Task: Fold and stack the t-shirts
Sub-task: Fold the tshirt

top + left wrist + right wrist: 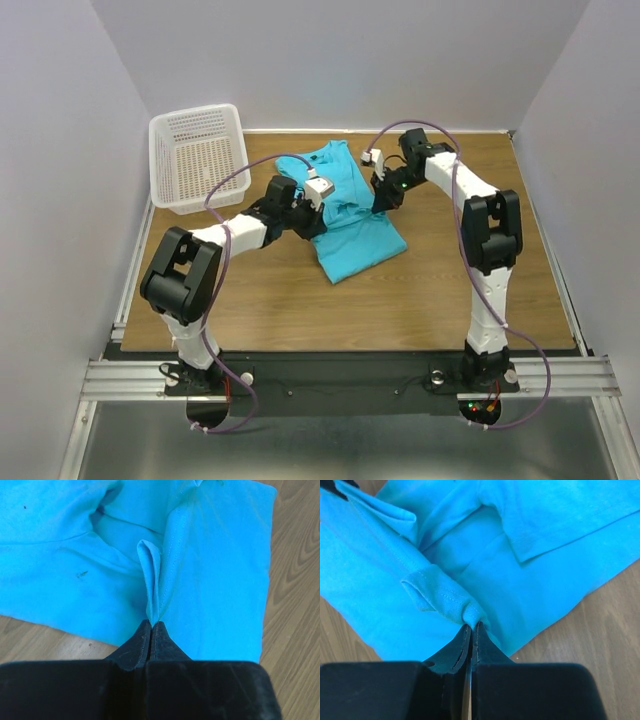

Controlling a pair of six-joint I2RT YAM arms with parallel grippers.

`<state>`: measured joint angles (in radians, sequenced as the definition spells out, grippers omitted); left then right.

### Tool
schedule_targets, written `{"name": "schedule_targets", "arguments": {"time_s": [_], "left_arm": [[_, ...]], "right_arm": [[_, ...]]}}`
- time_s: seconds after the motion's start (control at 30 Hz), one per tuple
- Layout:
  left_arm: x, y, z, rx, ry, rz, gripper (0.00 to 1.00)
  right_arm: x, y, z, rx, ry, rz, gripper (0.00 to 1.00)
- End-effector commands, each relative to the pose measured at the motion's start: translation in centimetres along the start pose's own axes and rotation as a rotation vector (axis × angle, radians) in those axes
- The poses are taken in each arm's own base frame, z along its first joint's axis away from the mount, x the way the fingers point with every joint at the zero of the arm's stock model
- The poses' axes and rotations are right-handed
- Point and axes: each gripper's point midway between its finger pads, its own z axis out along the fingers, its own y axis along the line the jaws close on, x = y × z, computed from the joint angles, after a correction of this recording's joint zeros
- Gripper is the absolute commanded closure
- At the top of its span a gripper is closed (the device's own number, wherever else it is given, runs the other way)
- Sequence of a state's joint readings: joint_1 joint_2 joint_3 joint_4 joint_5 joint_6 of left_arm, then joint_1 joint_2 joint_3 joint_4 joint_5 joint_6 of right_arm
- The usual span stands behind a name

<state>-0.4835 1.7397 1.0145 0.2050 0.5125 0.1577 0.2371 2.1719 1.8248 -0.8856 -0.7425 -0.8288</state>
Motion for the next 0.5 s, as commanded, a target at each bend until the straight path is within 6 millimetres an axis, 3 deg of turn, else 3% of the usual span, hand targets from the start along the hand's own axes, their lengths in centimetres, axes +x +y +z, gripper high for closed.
{"name": "schedule_targets", "arguments": {"time_s": [0.0,0.17,0.47], "left_arm": [[-3.1,0.8,0.0,0.001,-0.059,0.040,1.00],[-3.6,2.3,0.0,-0.021,-0.063,0.034,1.00],[-3.1,4.0,0.7,-0.035,-0.045,0.010,1.00]], "right_arm": [[-2.6,-1.7,-0.1,0.062,-0.041,-0.033,0.99],[-4.1,-3.1,-0.1,0.097,-0.060,-0.028,0.99],[-4.4,-4.3,1.2,0.112,-0.051,-0.009,0.98]]}}
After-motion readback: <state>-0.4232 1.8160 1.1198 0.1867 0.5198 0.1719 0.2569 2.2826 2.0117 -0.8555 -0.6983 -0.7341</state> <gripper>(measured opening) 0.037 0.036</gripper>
